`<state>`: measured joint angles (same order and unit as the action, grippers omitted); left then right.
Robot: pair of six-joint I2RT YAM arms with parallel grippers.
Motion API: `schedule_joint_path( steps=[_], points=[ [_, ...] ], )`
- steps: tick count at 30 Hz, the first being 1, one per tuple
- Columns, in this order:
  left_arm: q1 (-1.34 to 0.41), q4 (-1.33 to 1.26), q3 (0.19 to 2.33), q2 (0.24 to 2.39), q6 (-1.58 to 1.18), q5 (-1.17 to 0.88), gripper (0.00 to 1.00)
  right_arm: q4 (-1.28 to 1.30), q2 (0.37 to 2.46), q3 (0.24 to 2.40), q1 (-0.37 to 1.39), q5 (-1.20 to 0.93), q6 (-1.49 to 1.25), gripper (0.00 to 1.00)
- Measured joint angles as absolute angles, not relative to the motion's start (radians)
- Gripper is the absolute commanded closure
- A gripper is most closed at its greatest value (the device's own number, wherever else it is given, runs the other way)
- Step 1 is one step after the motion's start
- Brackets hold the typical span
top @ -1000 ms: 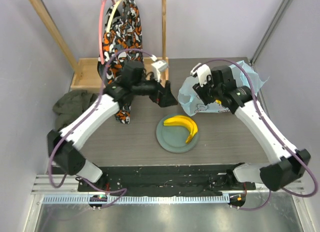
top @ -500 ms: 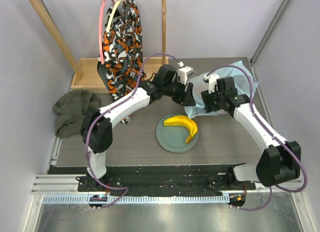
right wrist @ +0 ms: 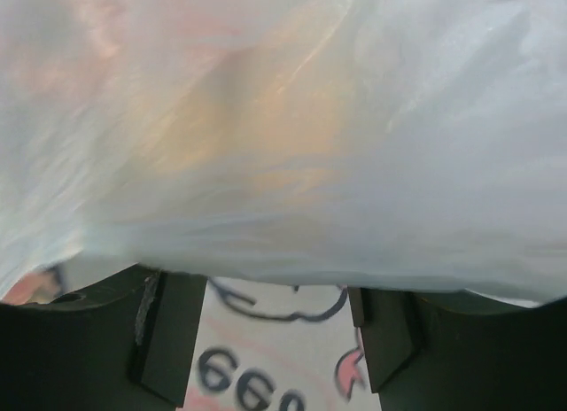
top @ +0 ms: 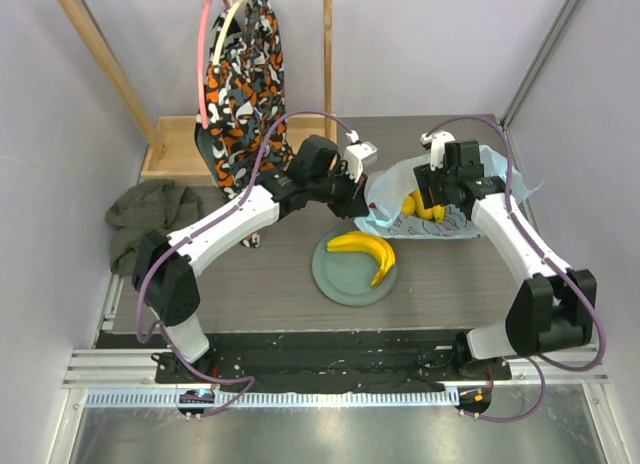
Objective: Take the fake fruits out of the plastic bag
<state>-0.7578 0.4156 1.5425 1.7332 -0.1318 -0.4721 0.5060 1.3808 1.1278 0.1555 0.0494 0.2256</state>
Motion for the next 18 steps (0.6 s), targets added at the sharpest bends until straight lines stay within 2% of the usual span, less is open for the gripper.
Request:
schedule_joint_path(
  steps=[12,15,16,18],
  points=[
    [-0.793,0.441,1.542,1.718,-0.073,-0.445,1.0,0.487,1.766,1.275,0.094,0.094,0.304,0.29],
    [-0.801,0.441,1.542,1.721,-0.07,-0.441,1.0,0.485,1.825,1.321,0.09,0.09,0.322,0.41],
    [-0.802,0.442,1.544,1.724,-0.069,-0.439,1.0,0.48,1.831,1.334,0.09,0.087,0.332,0.54],
    [-0.806,0.444,1.554,1.737,-0.068,-0.436,1.0,0.468,1.842,1.345,0.089,0.076,0.352,0.67]
  ],
)
